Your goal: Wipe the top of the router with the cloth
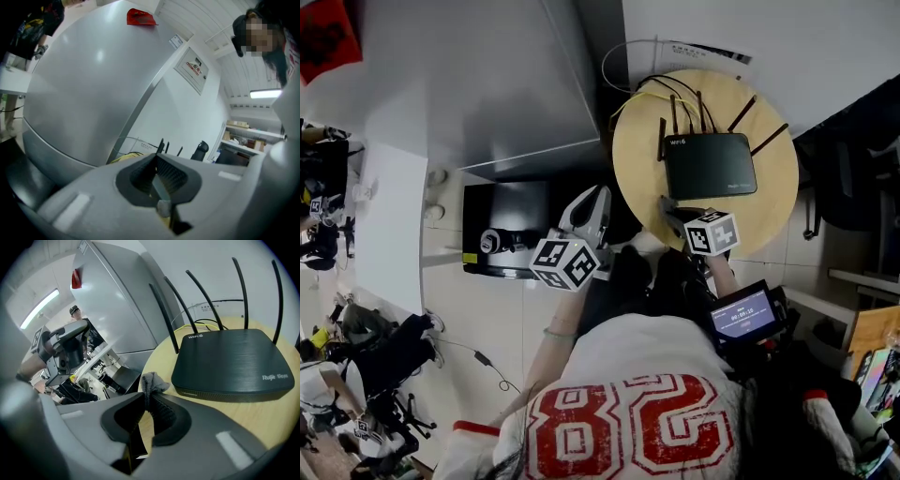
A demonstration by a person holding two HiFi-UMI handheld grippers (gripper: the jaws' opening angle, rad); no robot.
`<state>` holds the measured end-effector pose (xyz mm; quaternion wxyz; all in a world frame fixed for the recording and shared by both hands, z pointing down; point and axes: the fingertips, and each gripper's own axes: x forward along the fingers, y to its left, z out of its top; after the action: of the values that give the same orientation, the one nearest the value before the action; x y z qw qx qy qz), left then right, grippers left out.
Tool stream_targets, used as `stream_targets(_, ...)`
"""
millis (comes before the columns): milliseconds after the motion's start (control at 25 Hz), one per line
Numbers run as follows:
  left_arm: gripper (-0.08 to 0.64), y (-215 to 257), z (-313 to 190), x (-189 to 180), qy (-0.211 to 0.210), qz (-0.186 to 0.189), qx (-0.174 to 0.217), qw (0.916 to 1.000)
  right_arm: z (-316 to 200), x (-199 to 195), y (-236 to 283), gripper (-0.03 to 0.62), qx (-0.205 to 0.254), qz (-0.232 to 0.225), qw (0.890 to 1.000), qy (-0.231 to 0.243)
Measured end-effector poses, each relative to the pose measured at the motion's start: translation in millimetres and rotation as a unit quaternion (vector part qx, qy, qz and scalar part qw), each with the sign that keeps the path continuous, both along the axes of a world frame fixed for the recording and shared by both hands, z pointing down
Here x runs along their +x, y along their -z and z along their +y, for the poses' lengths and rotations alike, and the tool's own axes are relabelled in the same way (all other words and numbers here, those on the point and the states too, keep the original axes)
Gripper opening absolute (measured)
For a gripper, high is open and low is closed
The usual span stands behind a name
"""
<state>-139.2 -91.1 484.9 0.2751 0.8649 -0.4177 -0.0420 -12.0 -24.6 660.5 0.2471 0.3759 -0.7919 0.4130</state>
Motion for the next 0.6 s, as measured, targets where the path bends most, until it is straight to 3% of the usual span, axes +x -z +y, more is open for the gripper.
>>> stream_targets(240, 0.002, 2.1, -6.7, -6.0, 0.0, 0.008, 0.001, 1.0, -15.6, -3.8, 9.0, 0.035, 0.008, 0.009, 1.0, 0.002)
stream_targets(600, 0.002, 1.5, -17.6, -33.1, 0.039, 0.015, -0.001, 0.9991, -60.1, 7.0, 13.5, 0.035, 0.018, 0.039, 0.999, -0.014)
